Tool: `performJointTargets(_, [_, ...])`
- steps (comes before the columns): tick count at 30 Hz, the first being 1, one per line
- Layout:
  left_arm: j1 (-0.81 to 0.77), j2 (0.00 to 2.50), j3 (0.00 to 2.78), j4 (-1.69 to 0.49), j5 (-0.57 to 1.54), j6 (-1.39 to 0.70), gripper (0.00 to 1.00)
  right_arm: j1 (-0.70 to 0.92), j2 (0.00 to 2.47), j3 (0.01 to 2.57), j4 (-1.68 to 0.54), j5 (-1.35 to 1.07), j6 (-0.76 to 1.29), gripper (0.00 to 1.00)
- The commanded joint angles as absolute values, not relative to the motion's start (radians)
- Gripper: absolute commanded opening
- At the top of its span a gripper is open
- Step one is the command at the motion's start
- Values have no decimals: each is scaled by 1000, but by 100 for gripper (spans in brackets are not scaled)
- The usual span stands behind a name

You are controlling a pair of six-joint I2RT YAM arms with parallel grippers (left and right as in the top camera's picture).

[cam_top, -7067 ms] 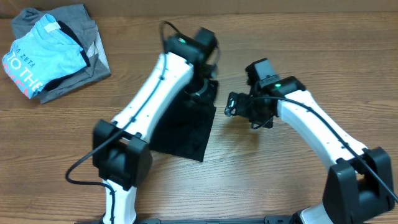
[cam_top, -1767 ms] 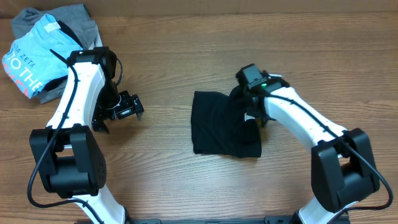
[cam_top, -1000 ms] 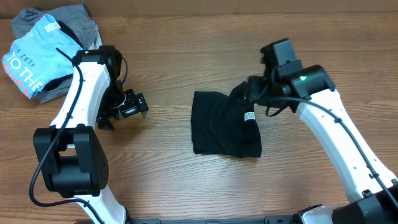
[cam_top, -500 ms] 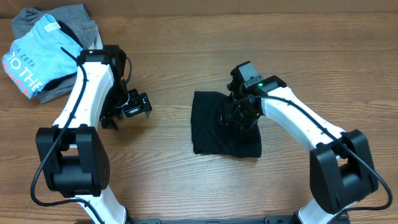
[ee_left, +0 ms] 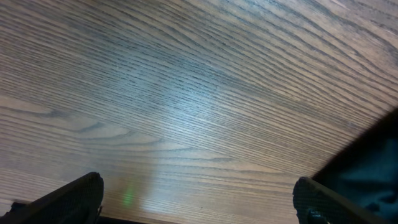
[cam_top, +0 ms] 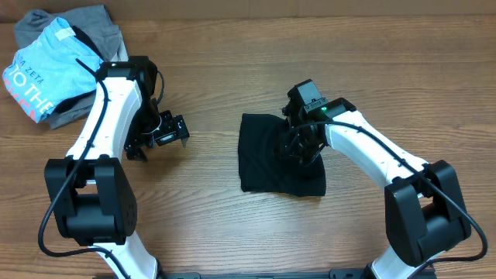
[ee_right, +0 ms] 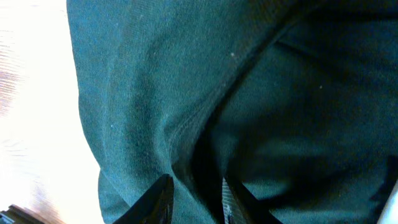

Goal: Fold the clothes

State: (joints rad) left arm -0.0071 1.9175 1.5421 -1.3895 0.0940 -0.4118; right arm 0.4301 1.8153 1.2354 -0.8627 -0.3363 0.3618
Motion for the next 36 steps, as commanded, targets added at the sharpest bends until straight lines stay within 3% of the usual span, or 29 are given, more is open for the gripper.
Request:
performJointTargets(1, [-14, 1902, 1532, -1387, 105, -389, 100, 431, 1810, 1213, -841, -343, 371, 22])
performJointTargets(5, [-14, 1902, 1532, -1386, 105, -388, 100, 431, 1810, 1195, -827, -337, 371, 4])
performJointTargets(17, [-14, 1902, 1532, -1386, 103, -381, 100, 362, 1805, 1376, -1111, -105, 340, 4])
performJointTargets(18, [-14, 1902, 1532, -1386, 102, -381, 100, 361, 1805, 1375, -1126, -89, 340, 8])
performJointTargets(20, [-15, 1902, 1532, -1386, 105, -381, 100, 358, 1805, 1369, -1147, -78, 339, 42])
performJointTargets(21, [-15, 1902, 1532, -1385, 106, -381, 100, 358, 1805, 1366, -1154, -79, 339, 46])
performJointTargets(29, [-15, 1902, 1532, -1397, 105, -380, 100, 338, 1797, 1425, -1168, 17, 397, 48])
performJointTargets(34, [-15, 1902, 1532, -1398, 105, -381, 100, 280, 1797, 1541, -1144, 18, 394, 60])
performJointTargets(36, [-15, 1902, 1532, -1398, 105, -381, 100, 250, 1797, 1552, -1103, 17, 374, 60])
